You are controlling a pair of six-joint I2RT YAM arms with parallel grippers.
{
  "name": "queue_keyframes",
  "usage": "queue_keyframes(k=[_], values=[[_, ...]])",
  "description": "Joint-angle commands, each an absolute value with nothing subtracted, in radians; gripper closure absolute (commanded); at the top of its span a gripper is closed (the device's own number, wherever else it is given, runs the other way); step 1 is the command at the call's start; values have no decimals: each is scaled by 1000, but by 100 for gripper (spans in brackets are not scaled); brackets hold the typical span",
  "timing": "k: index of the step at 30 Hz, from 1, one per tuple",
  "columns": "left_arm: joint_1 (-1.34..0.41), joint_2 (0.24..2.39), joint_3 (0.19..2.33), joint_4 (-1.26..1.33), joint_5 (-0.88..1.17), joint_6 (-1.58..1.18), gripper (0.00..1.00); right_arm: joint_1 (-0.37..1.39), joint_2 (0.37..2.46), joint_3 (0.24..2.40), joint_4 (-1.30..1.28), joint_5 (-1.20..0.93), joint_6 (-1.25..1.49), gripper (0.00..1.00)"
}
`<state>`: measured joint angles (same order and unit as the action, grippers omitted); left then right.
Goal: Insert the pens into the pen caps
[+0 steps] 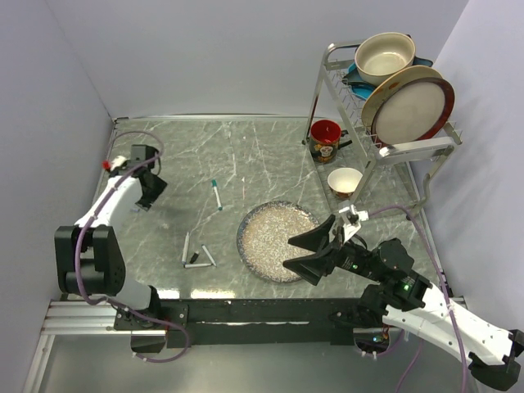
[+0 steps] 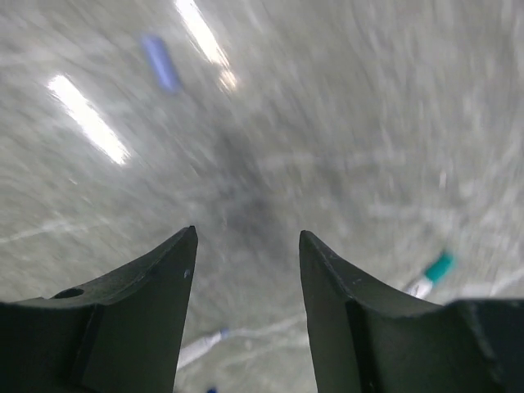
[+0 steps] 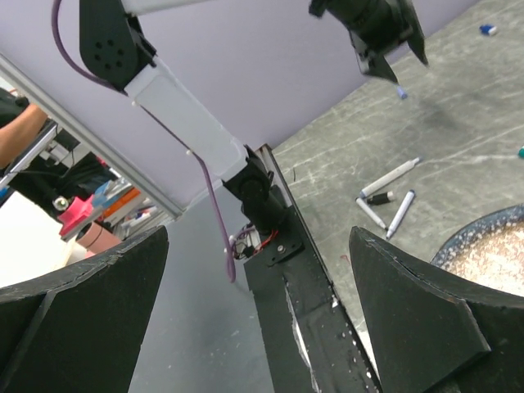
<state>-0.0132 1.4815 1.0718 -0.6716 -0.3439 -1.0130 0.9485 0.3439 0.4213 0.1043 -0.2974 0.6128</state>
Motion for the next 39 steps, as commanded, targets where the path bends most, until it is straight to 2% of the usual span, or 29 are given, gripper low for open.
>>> queue_keyframes(k=[1, 5, 12, 18, 24, 27, 33, 39], values=[[67, 1465, 1169, -692, -469, -1132, 43, 951, 342, 423, 160, -311, 621, 1], [146, 1499, 1233, -706, -466, -1155, 43, 950, 342, 426, 156, -299, 600, 1], [181, 1600, 1275, -768, -505, -1210, 44, 951, 327, 410, 192, -316, 595, 1], [201, 1632, 1223, -678, -451, -1172, 47, 951, 345, 436, 153, -307, 555, 1], [181, 1612, 1160, -693, -434, -1155, 49, 951, 360, 422, 184, -322, 563, 1], [112, 1560, 1100, -698, -416, -1128, 48, 951, 376, 434, 175, -331, 557, 1], [-142, 1531, 1065, -801, -416, -1005, 48, 951, 374, 427, 181, -324, 563, 1], [-327, 1453, 965, -772, -302, -936, 50, 950, 374, 431, 178, -322, 572, 1]])
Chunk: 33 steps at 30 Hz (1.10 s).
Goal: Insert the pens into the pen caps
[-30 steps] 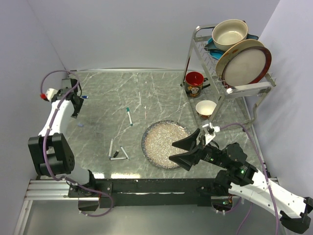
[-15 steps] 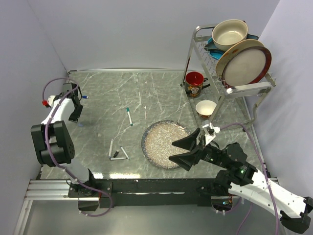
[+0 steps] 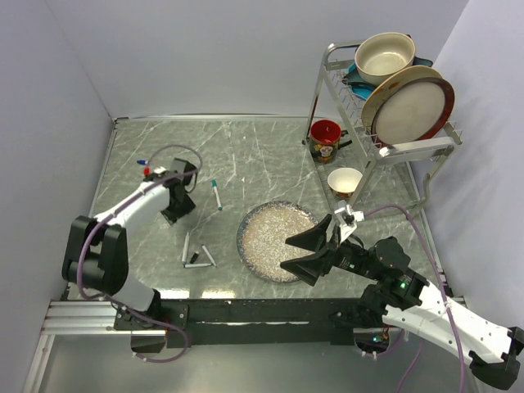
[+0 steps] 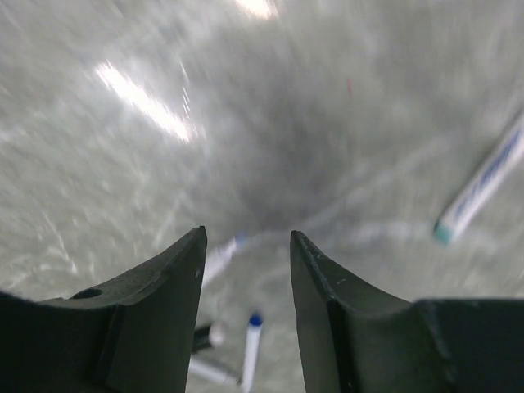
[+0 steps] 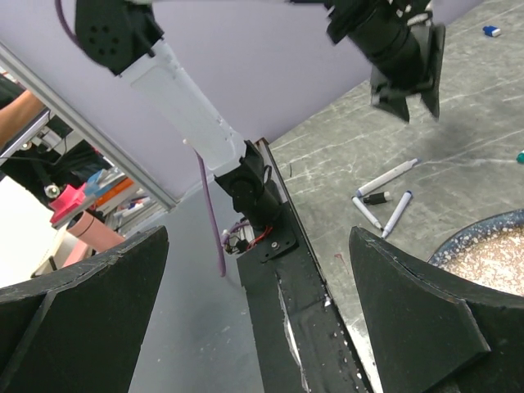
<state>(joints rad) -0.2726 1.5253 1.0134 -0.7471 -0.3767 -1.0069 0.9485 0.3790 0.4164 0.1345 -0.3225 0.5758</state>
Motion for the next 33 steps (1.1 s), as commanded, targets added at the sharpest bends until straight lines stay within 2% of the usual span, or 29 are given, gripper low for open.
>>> queue_keyframes(k=[1, 5, 15, 20, 28, 33], values=[[-339, 1447, 959, -769, -285, -911, 50, 951, 374, 433, 176, -321, 572, 1], [-359, 1434, 925, -781, -230, -884, 52, 950, 364, 436, 173, -321, 581, 1], [-410, 1471, 871, -821, -298, -900, 54, 951, 331, 425, 172, -311, 592, 1], [-410, 1557, 896, -798, -382, -891, 57, 951, 330, 436, 155, -316, 591, 1], [-410, 1689, 870, -721, -377, -888, 75, 951, 281, 419, 138, -298, 598, 1], [-410, 1678, 880, -725, -396, -897, 99, 951, 290, 417, 144, -293, 598, 1]])
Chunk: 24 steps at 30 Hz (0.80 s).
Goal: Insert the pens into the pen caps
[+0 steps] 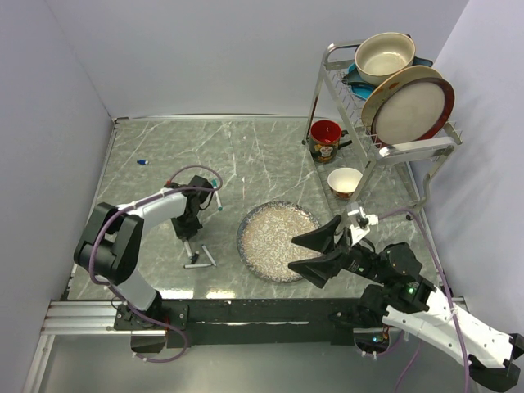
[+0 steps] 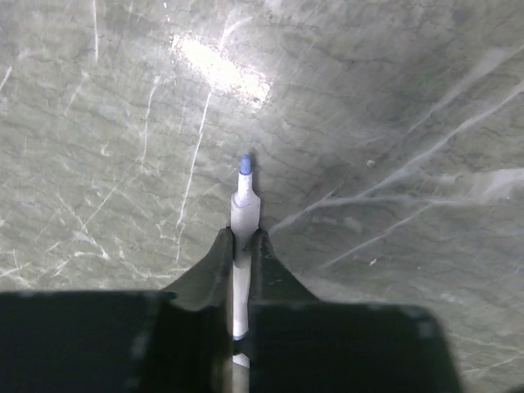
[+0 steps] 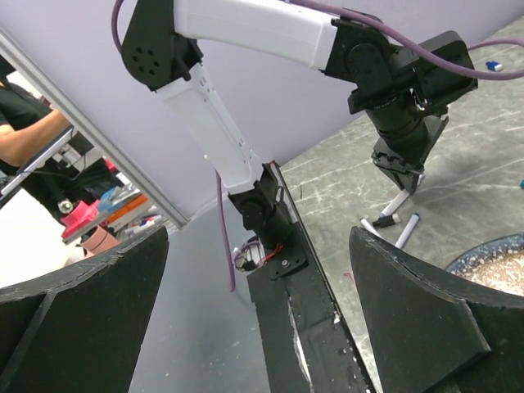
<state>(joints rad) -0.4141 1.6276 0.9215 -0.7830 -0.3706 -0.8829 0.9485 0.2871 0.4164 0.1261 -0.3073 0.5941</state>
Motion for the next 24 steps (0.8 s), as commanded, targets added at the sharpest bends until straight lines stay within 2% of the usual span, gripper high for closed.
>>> queue_keyframes(k=[1, 7, 14, 18, 24], values=[[-410, 1665, 888, -756, -414, -902, 99, 951, 299, 417, 149, -298, 600, 1], [-410, 1524, 931, -816, -489, -922, 99, 950, 376, 414, 212, -344, 637, 2], [-408, 1364, 962, -833, -476, -922, 99, 950, 455, 419, 236, -331, 635, 2], [-408, 1232, 945, -756, -341, -878, 99, 951, 538, 403, 325, -322, 638, 1], [-410, 1060, 871, -591, -91, -856, 99, 951, 892, 417, 564, -380, 719, 2]])
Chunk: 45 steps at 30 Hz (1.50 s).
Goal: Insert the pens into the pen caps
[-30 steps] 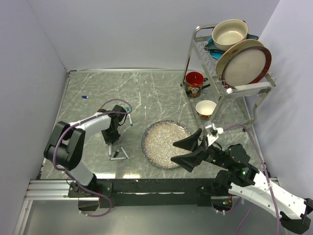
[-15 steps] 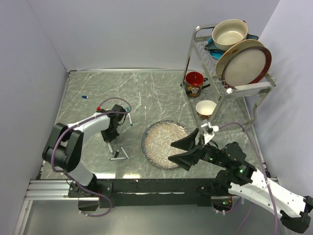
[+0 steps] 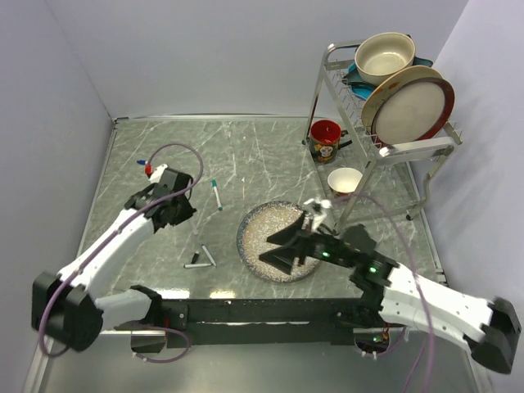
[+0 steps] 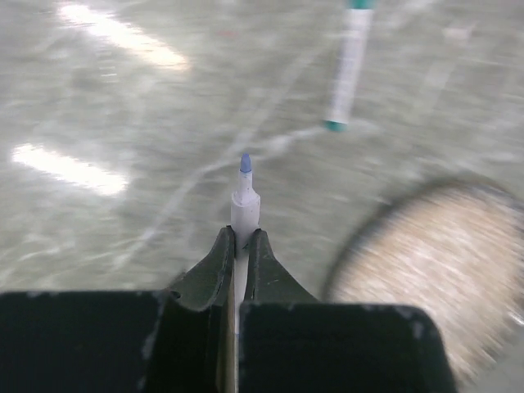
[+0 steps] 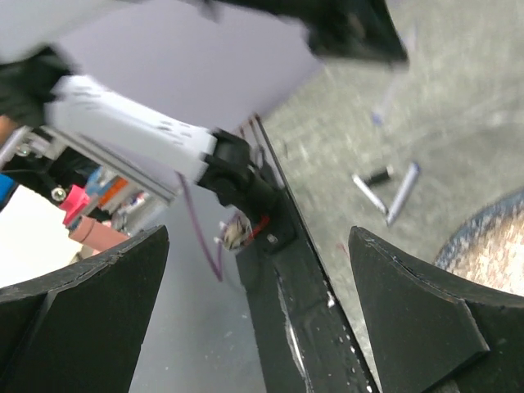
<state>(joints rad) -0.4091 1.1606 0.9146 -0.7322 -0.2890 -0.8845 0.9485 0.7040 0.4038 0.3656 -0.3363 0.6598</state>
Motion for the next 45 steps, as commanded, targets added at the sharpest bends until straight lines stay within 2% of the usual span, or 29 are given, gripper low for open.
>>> queue_keyframes(k=[1, 13, 26, 31, 36, 39, 40, 42, 43, 44, 45], values=[[-411, 1042, 858, -571, -62, -854, 99, 950, 987, 455, 587, -403, 726, 2], [-416, 868, 678, -342, 225, -874, 99, 950, 1425, 762, 633, -518, 709, 6], [-417, 727, 650, -292, 304, -894, 99, 950, 1545, 822, 693, -535, 753, 11], [-417, 677, 629, -241, 377, -917, 99, 950, 1577, 827, 759, -568, 790, 18], [-417, 617, 609, -199, 406, -949, 99, 950, 1595, 810, 890, -597, 867, 32], [-417, 592, 595, -180, 410, -962, 99, 950, 1598, 782, 983, -609, 919, 53], [-417, 586, 588, -178, 410, -965, 99, 950, 1600, 763, 1012, -614, 931, 65], [-417, 583, 581, -167, 410, -973, 99, 950, 1598, 743, 1089, -620, 963, 76], [-417, 584, 577, -167, 410, -973, 99, 950, 1594, 729, 1106, -624, 975, 89], [-417, 586, 577, -169, 408, -973, 99, 950, 1592, 724, 1130, -632, 979, 97], [-417, 587, 575, -175, 407, -970, 98, 948, 1589, 716, 1138, -637, 980, 100]])
